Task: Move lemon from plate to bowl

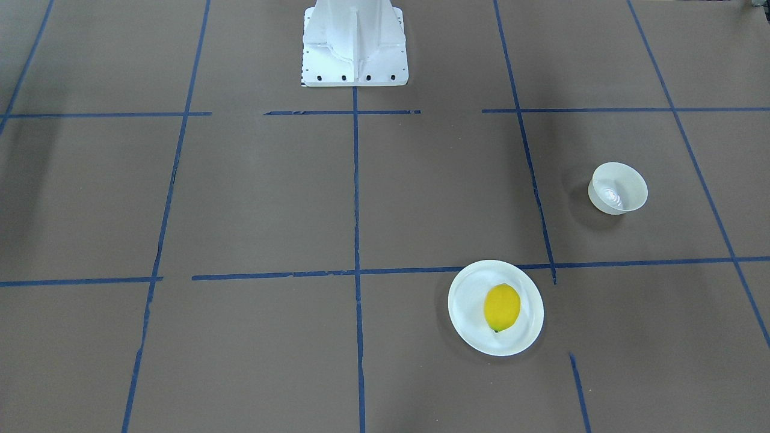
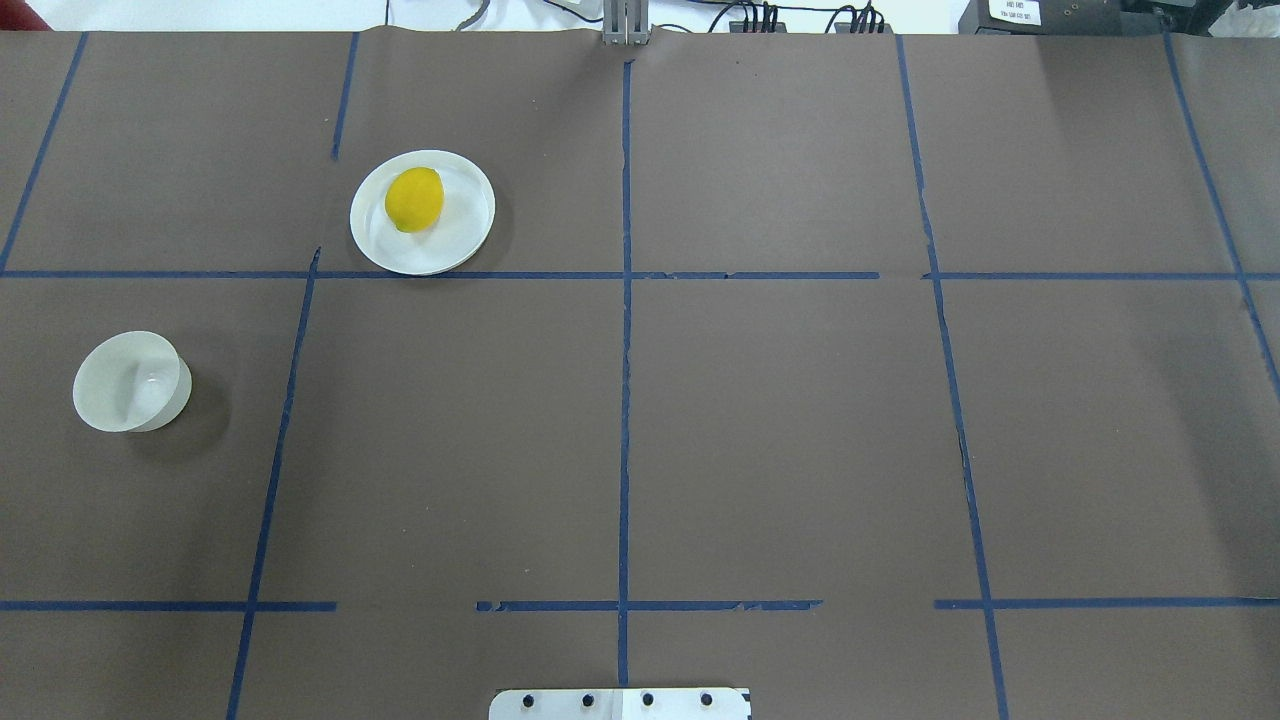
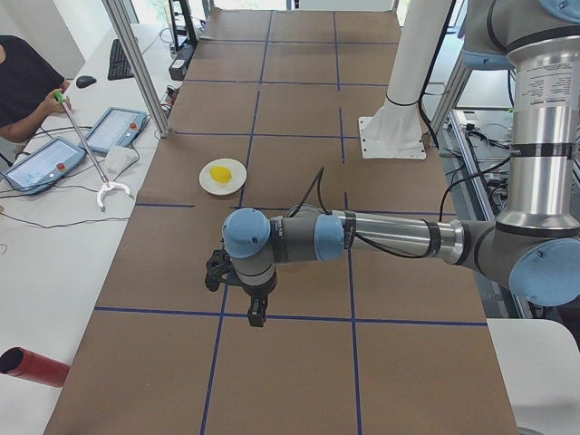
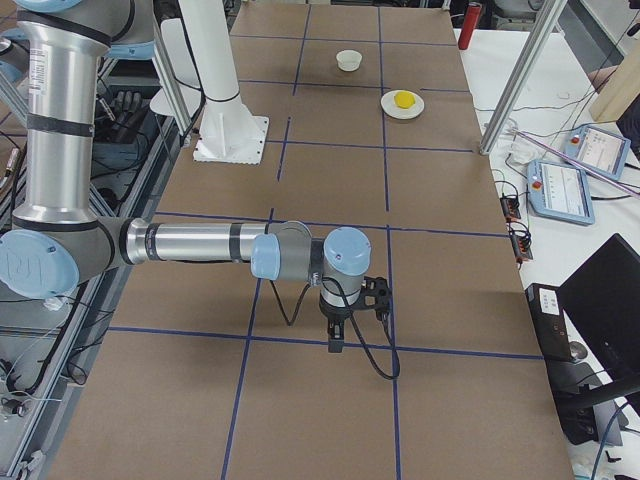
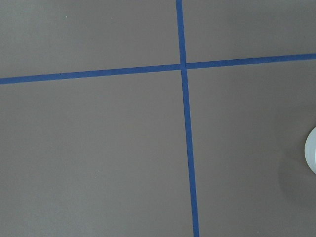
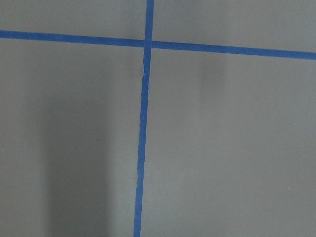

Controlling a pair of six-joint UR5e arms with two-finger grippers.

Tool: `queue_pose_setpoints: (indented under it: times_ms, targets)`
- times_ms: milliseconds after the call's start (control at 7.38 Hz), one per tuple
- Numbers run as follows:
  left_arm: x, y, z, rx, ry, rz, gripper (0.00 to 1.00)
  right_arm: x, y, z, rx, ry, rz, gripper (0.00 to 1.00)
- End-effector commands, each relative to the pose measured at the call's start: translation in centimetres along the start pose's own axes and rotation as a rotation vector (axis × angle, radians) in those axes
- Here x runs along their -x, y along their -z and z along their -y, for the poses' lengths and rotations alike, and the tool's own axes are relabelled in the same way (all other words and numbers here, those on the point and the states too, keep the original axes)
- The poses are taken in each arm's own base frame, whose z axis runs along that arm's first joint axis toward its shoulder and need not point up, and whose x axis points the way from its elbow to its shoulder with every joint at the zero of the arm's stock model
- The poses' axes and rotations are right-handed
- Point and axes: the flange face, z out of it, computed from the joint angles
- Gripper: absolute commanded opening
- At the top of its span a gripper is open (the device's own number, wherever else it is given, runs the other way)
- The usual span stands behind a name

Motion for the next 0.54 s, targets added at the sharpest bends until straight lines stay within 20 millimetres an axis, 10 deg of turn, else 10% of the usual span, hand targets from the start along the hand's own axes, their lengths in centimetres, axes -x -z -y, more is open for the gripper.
queue_pose_setpoints:
  times_ms: [0, 406]
  targets:
    - [0.16, -0.06, 0.15, -0.001, -0.005, 0.018, 1.0, 0.0, 0.0, 0.0, 0.0, 0.0, 0.0, 1.0]
    - [-0.64, 0.7, 0.46, -0.018, -0.023, 0.023, 1.0, 0.0, 0.0, 0.0, 0.0, 0.0, 0.0, 1.0]
